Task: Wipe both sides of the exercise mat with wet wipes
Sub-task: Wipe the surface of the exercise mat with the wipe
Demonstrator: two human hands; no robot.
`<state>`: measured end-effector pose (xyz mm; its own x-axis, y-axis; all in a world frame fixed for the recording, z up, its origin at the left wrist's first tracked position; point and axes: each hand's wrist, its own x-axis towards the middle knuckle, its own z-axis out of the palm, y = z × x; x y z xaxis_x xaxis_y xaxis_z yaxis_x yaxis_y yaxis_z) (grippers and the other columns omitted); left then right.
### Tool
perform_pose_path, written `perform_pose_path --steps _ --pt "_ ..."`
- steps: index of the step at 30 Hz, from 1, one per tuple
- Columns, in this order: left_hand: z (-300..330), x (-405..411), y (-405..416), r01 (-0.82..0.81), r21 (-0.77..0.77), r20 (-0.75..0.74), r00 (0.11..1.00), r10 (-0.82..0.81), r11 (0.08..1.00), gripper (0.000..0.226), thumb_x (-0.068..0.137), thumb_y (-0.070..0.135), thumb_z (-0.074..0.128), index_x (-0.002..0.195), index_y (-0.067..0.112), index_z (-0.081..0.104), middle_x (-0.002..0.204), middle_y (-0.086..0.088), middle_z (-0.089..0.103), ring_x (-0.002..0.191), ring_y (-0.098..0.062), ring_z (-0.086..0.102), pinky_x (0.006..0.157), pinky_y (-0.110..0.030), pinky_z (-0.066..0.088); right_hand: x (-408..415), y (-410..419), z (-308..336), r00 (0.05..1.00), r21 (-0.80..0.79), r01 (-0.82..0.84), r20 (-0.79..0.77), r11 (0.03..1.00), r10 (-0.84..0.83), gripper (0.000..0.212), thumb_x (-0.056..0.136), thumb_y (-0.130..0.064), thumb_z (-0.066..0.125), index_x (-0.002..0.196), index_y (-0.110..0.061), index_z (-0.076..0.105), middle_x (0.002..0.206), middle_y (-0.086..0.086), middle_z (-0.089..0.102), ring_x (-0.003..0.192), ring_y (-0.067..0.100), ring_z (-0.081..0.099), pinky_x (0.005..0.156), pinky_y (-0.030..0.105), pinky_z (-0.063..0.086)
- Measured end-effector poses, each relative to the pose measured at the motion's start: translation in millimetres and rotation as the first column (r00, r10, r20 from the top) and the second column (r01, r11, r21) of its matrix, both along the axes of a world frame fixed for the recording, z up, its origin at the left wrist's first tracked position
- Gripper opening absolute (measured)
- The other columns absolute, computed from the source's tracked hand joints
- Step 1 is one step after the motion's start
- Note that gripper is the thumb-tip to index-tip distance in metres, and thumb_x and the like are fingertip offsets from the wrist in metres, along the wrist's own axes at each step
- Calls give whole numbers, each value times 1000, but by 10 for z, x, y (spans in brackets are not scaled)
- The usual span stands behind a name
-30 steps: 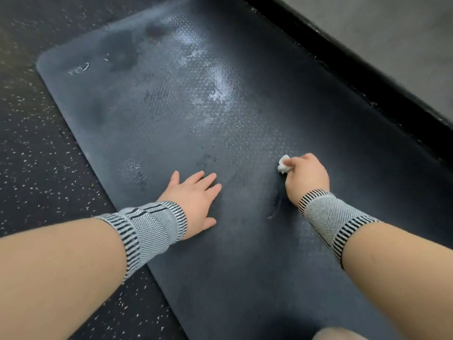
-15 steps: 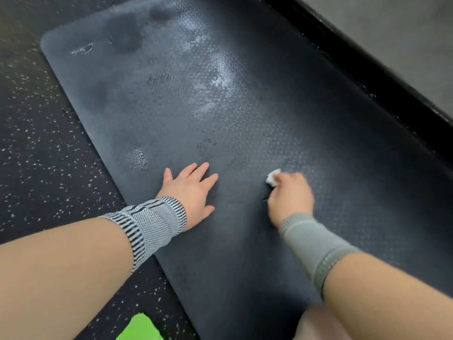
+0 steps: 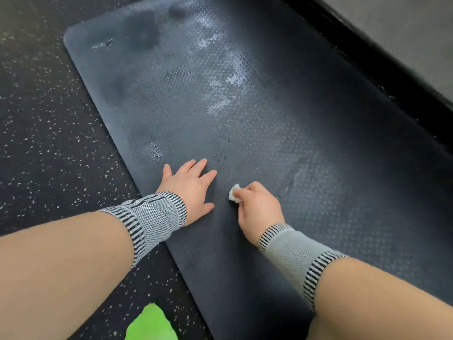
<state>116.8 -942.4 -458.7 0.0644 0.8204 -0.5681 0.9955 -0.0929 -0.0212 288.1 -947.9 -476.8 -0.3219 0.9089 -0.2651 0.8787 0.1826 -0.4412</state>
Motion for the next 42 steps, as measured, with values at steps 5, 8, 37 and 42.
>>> perform_pose_path --steps 5,8,37,42 --pt "-4 -112 2 -24 22 -22 999 25 999 83 92 60 51 156 30 7 164 1 -6 151 -19 -1 117 -61 11 235 668 45 929 108 370 -15 923 -370 29 89 -8 48 108 -19 67 111 12 54 99 29 55 84 27 37" --pt "-24 -179 6 -57 -8 -18 998 57 998 86 90 64 50 156 30 7 165 2 -5 151 -18 0 118 -60 10 48 556 -25 919 46 387 69 921 -389 33 89 -9 46 115 -21 63 114 9 50 102 27 54 85 27 39" --pt "-105 -482 115 -163 38 54 985 161 986 90 86 66 54 156 30 11 164 10 -3 151 -14 -1 118 -58 12 -652 1083 -91 964 115 -265 21 957 264 30 89 -13 49 108 -27 67 109 4 54 102 29 55 86 29 41" --pt "-93 -477 124 -164 27 45 986 163 986 90 87 66 54 156 29 10 164 10 -3 151 -13 -1 119 -59 10 -489 1664 17 974 133 210 61 969 -220 27 88 -8 50 103 -22 66 112 7 53 96 25 54 82 28 40"
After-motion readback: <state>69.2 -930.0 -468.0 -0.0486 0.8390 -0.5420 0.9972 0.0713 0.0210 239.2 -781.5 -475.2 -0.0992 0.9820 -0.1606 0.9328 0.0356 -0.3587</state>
